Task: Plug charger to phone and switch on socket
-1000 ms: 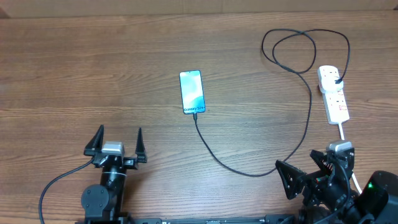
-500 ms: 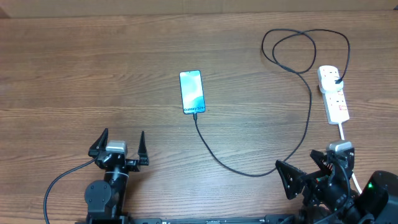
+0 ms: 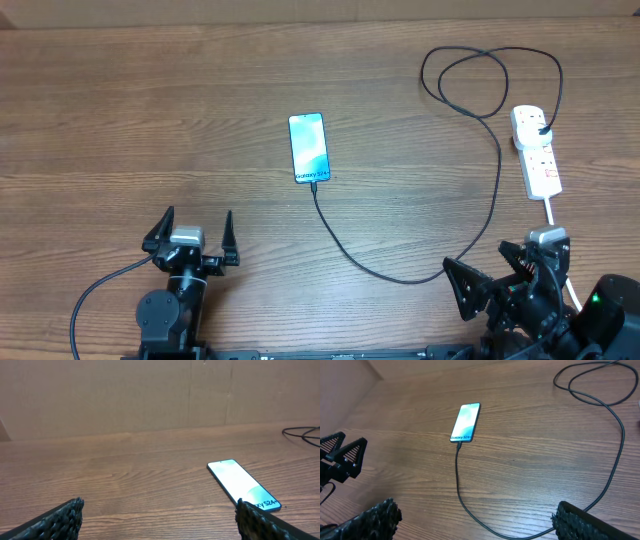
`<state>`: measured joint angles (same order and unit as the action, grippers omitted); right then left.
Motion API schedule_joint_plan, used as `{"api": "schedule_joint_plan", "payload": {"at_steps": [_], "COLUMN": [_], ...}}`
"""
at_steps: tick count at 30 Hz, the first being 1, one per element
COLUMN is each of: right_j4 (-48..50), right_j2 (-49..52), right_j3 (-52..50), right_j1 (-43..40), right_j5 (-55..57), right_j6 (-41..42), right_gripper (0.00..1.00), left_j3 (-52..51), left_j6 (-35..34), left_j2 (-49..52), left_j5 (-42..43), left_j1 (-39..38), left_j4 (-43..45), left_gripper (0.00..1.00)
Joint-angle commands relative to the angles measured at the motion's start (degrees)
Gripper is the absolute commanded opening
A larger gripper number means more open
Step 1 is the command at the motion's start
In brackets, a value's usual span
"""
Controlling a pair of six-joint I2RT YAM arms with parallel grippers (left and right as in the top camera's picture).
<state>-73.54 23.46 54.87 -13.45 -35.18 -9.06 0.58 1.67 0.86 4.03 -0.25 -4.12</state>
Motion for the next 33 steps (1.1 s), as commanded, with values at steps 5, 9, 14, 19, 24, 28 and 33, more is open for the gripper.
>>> {"api": "schedule_joint_plan", "payload": {"at_steps": [5, 9, 14, 19, 24, 28, 33], "right_j4": [0.7, 7.5, 27.1, 45.6, 58.3, 60.6, 62.9], "right_j2": [0.0, 0.0, -3.7, -12.0, -19.0, -22.6, -23.3], "right_j3": [-0.1, -1.3, -14.8, -30.5, -40.8, -44.5, -47.5], "right_j1": [0.3, 0.3, 0.3, 3.0, 8.3, 12.5, 14.4], "right_j5": [1.8, 3.8, 2.3, -1.5, 2.8, 14.1, 19.8], "right_j6": [-1.2, -2.0, -1.9, -1.0, 4.6, 14.5, 19.3], "right_gripper": [1.00, 1.00, 1.00, 1.00, 1.00, 1.00, 1.00], "left_j3": [-0.3, -0.3, -0.3, -0.3, -0.3, -0.3, -0.3], "left_j6": [-0.5, -0.5, -0.5, -0.5, -0.5, -0.5, -0.5], "left_j2": [-0.6, -0.6, -0.6, -0.6, -0.6, -0.6, -0.6], "left_j5": [0.3, 0.3, 0.3, 0.3, 0.3, 0.3, 0.3], "left_j1": [0.3, 0.3, 0.3, 0.3, 0.3, 0.3, 0.3], "left_j4": [0.0, 0.0, 0.0, 0.0, 0.0, 0.0, 0.0], "left_gripper": [0.99, 1.00, 1.00, 1.00, 1.00, 1.00, 0.99]}}
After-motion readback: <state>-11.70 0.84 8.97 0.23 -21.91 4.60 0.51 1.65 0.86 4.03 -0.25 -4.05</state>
